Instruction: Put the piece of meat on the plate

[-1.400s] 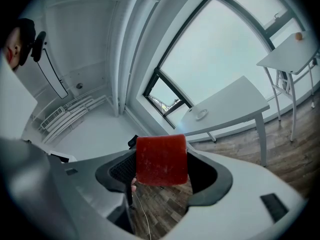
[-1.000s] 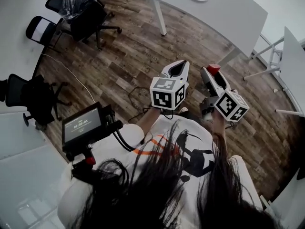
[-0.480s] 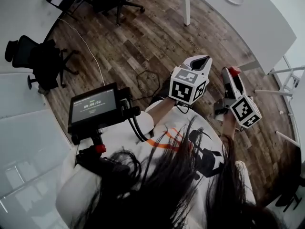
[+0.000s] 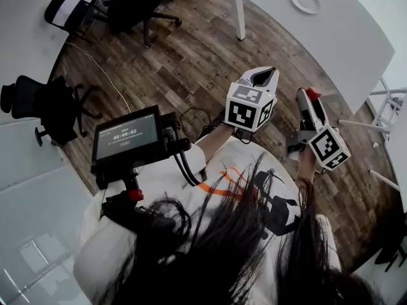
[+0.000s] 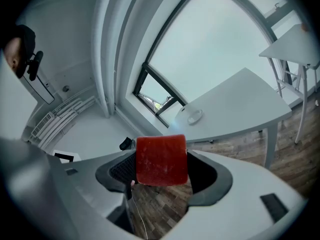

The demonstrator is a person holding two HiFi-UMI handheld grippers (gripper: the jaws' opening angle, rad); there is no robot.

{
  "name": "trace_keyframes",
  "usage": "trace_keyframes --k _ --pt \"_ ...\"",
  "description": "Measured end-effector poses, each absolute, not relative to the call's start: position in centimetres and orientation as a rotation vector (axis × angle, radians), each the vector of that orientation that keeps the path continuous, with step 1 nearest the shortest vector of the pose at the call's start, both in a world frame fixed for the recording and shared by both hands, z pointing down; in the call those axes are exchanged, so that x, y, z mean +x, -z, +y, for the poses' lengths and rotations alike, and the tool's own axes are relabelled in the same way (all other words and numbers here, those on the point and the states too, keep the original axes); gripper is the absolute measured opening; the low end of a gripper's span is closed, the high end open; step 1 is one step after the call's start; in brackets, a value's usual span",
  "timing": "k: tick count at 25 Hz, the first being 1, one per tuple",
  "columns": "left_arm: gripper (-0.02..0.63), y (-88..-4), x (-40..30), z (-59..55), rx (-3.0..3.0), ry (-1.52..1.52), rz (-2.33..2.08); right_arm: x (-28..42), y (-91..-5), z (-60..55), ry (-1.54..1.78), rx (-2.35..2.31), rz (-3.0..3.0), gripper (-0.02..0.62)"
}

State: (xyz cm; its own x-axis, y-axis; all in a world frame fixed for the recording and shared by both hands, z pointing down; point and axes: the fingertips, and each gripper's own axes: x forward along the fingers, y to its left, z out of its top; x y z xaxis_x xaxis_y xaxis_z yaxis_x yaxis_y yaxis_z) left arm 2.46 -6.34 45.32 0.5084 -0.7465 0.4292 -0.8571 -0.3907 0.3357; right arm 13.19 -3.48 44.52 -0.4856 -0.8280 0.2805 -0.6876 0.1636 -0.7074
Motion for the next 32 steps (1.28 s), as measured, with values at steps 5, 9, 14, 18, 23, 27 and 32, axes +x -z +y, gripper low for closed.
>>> trace_keyframes --k 5,9,14,18,23,27,32 --pt "0.005 -44.6 0.4 -15.7 2.288 -0.296 -1.254 11.2 -44.1 -12.2 1.232 -1.532 2.194 0.313" --pt "0.005 -44.0 -1.9 -23.0 2.318 -0.285 -1.22 8.9 -43.6 -19.4 1.224 -1.559 2.17 0.313" --pt "0.005 -43.4 -3.5 -26.4 2.357 -0.273 -1.177 7.2 -43.1 -22.3 1.207 -1.608 2.123 0.313" --pt "0.005 -43.7 -4.4 -27.2 2.335 -0.258 -1.147 6.1 -43.1 -22.2 1.235 -1.653 2.116 0.313" --pt "0.005 -46.6 -2.1 -31.9 2.275 -0.284 -1.092 8.3 -45.8 -26.7 1.329 -1.704 2.089 0.313" --pt "0.005 -47.3 -1.3 -32.4 2.274 -0.295 -1.079 9.4 -46.4 -27.8 1.329 -1.725 2.084 0.313" --pt "0.005 -46.6 -1.3 -33.5 2.29 -0.297 -1.101 10.1 -46.2 -29.1 1.312 -1.71 2.089 0.313"
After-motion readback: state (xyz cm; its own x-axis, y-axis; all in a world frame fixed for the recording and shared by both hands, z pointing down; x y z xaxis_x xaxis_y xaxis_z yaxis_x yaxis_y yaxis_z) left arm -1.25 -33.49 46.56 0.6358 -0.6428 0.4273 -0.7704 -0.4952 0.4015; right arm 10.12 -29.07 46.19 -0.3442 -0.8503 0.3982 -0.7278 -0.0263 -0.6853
